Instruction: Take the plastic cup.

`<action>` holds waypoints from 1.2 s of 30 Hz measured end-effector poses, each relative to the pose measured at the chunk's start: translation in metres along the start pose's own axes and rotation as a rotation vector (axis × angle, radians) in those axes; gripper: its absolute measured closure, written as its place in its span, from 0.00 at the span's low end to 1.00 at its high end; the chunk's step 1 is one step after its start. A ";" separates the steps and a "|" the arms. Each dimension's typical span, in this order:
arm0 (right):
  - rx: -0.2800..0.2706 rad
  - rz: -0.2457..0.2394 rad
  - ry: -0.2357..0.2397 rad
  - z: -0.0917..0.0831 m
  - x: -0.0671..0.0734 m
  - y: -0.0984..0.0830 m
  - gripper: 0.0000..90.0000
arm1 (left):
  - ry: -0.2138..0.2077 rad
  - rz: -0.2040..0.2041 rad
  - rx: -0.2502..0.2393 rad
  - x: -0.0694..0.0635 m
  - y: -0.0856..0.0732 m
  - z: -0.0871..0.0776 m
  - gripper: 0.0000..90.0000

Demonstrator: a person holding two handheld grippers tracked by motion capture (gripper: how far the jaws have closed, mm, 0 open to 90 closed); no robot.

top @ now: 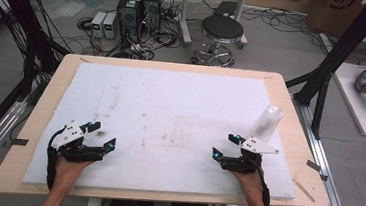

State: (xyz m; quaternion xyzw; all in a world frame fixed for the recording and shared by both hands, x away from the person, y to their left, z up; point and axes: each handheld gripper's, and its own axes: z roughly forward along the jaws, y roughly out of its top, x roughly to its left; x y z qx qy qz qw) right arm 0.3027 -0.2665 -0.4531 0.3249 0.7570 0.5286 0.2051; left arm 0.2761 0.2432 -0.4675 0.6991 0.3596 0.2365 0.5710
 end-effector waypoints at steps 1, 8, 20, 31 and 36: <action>0.001 0.008 0.002 0.000 0.000 0.000 0.19 | 0.002 0.001 0.001 0.000 0.000 0.000 0.15; 0.003 0.024 0.016 -0.001 -0.001 0.000 0.19 | 0.005 -0.009 0.008 0.000 0.000 0.001 0.15; 0.001 -0.002 0.024 0.000 0.000 0.000 0.19 | -0.001 -0.014 0.016 0.001 0.001 0.001 0.15; 0.006 -0.011 0.019 -0.001 0.002 0.000 0.19 | -0.001 -0.013 0.016 0.002 0.001 0.001 0.15; -0.002 -0.021 0.032 -0.007 0.005 0.004 0.19 | -0.003 -0.028 0.025 0.003 0.001 0.002 0.15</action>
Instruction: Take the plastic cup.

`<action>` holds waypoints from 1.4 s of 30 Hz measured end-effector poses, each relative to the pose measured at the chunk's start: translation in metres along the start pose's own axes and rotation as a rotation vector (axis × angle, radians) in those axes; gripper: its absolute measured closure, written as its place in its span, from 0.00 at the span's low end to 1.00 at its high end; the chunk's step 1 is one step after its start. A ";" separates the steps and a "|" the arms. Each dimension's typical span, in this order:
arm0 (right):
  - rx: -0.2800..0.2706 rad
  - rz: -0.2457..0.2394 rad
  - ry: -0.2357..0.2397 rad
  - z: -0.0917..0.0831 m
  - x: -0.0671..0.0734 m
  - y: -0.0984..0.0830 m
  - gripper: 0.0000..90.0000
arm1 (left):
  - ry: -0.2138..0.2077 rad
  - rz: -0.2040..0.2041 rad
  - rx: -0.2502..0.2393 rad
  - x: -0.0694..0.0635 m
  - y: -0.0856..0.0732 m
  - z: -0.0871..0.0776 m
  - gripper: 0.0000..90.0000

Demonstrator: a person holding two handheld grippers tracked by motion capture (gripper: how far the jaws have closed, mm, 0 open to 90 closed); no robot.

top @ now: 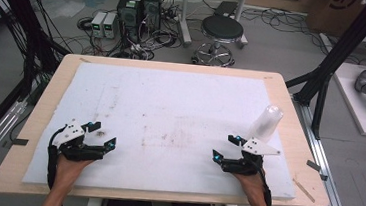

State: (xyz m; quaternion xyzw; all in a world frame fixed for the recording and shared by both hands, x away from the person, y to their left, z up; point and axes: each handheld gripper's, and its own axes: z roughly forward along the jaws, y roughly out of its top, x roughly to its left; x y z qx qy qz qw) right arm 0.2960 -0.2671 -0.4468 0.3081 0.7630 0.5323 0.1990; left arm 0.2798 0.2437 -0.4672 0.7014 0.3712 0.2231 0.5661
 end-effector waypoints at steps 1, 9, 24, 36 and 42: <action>-0.007 -0.006 0.003 -0.002 0.001 0.002 0.19 | -0.001 0.000 0.003 0.000 0.000 0.000 0.15; -0.049 -0.009 0.012 -0.017 0.007 0.022 0.19 | 0.002 0.000 -0.001 0.000 0.000 0.000 0.15; -0.097 -0.022 0.000 -0.052 0.006 0.050 0.19 | 0.008 0.002 0.014 0.000 0.000 0.002 0.15; -0.138 -0.039 -0.061 -0.091 -0.007 0.074 0.19 | 0.007 0.003 0.023 0.000 0.001 0.002 0.15; -0.150 -0.051 -0.081 -0.105 -0.013 0.084 0.19 | 0.005 0.003 0.030 -0.001 0.001 0.003 0.15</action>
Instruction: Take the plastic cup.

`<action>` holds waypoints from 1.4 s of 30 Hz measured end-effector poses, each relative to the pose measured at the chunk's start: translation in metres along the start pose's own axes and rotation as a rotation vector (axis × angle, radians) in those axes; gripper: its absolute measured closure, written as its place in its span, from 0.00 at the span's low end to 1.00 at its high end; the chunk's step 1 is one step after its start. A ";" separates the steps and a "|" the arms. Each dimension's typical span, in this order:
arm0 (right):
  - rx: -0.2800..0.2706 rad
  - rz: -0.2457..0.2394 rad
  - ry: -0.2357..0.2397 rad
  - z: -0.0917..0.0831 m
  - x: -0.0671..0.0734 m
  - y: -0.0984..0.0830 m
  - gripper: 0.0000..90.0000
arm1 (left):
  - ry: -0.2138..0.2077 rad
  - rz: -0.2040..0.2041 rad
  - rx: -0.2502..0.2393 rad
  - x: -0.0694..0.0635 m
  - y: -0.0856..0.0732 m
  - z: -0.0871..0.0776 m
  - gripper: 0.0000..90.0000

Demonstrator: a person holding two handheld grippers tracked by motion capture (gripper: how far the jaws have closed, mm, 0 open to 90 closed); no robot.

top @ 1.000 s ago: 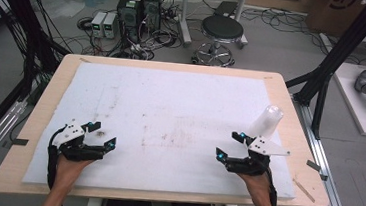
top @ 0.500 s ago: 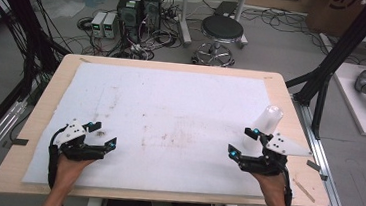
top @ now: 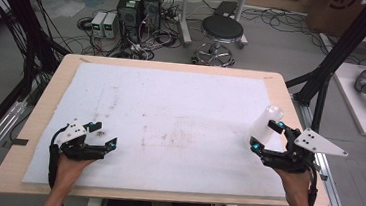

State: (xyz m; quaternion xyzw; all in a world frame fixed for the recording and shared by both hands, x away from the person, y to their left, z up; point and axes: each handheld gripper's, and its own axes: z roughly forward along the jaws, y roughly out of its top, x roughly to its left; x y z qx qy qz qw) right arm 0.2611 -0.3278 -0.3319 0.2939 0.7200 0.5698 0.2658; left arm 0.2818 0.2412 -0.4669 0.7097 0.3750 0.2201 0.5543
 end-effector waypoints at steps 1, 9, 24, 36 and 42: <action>0.000 0.000 0.000 0.000 0.000 0.000 0.19 | 0.001 0.002 0.001 0.000 0.000 0.000 0.15; -0.009 -0.014 -0.013 -0.008 -0.005 0.010 0.19 | -0.001 0.003 0.003 0.000 0.000 0.000 0.15; -0.003 0.004 -0.086 -0.033 -0.026 0.011 0.19 | 0.003 0.002 0.007 0.000 0.000 0.001 0.15; 0.018 0.038 -0.125 -0.033 -0.042 -0.001 0.19 | 0.004 0.009 0.006 0.000 0.000 0.001 0.15; 0.056 0.062 -0.128 -0.022 -0.057 -0.007 0.19 | 0.004 0.009 0.005 -0.001 0.000 0.001 0.15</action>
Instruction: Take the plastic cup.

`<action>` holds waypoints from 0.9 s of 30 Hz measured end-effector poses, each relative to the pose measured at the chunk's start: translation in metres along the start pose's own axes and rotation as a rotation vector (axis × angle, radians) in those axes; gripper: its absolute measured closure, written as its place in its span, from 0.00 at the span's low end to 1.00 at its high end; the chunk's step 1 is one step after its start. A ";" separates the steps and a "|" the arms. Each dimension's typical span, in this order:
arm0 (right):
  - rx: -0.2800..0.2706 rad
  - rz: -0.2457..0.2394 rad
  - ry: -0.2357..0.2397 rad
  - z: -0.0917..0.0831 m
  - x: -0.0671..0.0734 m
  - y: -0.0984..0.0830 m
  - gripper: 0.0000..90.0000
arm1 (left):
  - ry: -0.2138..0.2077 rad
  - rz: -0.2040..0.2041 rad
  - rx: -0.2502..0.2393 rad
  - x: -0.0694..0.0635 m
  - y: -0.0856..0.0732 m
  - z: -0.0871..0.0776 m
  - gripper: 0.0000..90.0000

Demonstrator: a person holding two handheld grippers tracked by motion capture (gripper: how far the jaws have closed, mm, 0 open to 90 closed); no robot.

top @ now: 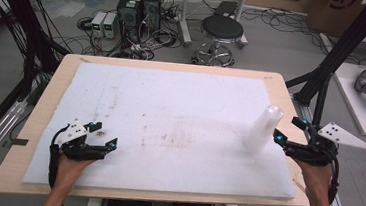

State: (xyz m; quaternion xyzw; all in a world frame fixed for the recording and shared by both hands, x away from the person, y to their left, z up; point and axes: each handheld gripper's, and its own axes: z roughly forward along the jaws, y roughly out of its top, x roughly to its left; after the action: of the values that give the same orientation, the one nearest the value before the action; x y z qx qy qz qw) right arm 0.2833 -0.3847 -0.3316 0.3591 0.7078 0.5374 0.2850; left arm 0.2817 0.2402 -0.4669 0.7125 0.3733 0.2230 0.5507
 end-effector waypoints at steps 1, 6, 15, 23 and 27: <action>0.006 0.002 -0.001 0.002 -0.001 0.000 0.19 | -0.001 0.000 0.000 0.000 0.000 0.000 0.15; 0.016 0.008 0.000 0.012 -0.006 -0.002 0.19 | -0.001 0.001 -0.001 0.000 0.000 0.000 0.15; 0.057 0.044 -0.002 0.031 -0.015 -0.009 0.18 | -0.004 0.000 -0.003 0.000 0.000 0.000 0.15; 0.074 0.052 0.001 0.046 -0.017 -0.013 0.18 | -0.008 -0.002 0.003 0.001 0.000 0.000 0.15; 0.078 0.056 0.001 0.053 -0.016 -0.015 0.18 | -0.007 -0.003 -0.004 0.001 0.000 0.000 0.15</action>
State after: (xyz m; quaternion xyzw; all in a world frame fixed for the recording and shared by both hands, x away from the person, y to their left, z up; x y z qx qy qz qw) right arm 0.3316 -0.3712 -0.3594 0.3893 0.7181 0.5173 0.2553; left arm 0.2820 0.2408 -0.4669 0.7117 0.3720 0.2203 0.5538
